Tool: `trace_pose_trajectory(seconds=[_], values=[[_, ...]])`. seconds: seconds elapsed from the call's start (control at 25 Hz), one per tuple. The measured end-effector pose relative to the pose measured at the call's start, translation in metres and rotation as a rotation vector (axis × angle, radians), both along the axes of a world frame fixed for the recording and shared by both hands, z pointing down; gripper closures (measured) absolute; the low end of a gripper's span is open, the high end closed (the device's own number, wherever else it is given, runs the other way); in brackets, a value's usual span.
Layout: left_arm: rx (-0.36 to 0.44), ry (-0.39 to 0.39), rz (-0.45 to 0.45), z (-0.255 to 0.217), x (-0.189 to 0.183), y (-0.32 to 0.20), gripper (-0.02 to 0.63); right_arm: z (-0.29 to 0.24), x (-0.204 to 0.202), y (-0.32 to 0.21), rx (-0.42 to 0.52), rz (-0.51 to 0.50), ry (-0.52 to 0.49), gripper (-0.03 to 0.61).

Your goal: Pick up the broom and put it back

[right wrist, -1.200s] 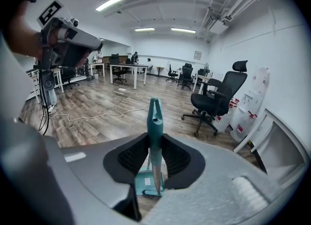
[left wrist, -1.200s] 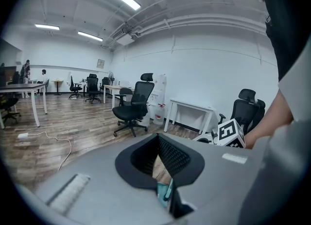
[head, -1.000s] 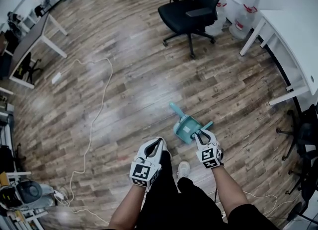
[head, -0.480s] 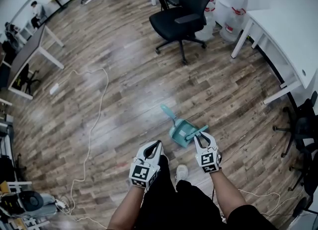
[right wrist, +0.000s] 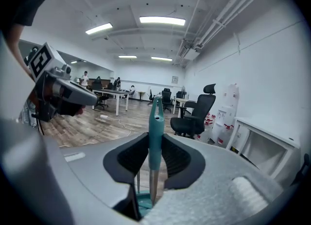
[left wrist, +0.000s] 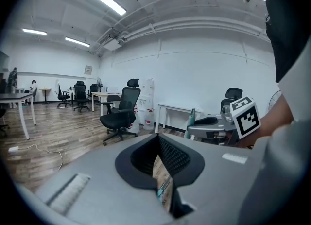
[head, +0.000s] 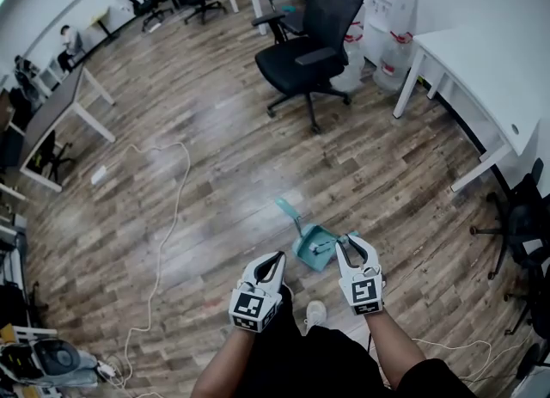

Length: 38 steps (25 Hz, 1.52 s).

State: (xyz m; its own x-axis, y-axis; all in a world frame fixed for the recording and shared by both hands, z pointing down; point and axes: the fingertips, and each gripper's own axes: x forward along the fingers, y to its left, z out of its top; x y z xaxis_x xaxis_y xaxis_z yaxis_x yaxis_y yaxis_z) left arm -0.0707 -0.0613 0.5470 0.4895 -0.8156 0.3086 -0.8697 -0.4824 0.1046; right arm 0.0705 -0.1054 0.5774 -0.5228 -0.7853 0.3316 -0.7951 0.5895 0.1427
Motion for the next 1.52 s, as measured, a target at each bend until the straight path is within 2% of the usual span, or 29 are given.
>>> trace_pose_trajectory(seconds=[0.28,0.48,0.72,0.96,1.12,1.28,1.52], values=[[0.041,-0.004,0.011,-0.012,0.005,-0.004,0.594,-0.07,-0.004,0.003,0.103,-0.009,-0.07,0.489],[0.056,-0.007,0.008,-0.025,0.009,-0.009,0.595,-0.099,-0.003,-0.002,0.142,0.003,-0.117,0.488],[0.115,0.005,0.009,-0.045,0.008,-0.011,0.594,-0.131,-0.008,-0.005,0.197,-0.028,-0.131,0.488],[0.136,-0.028,0.01,-0.053,-0.001,-0.017,0.595,-0.171,-0.009,-0.003,0.262,-0.048,-0.148,0.488],[0.17,0.008,0.035,-0.066,0.007,-0.018,0.595,-0.194,-0.007,-0.001,0.291,-0.044,-0.193,0.488],[0.215,0.033,0.106,-0.074,0.022,-0.015,0.594,-0.214,-0.006,0.001,0.319,-0.043,-0.212,0.488],[0.228,0.041,0.11,-0.083,0.026,-0.023,0.595,-0.233,0.001,-0.004,0.341,-0.02,-0.22,0.488]])
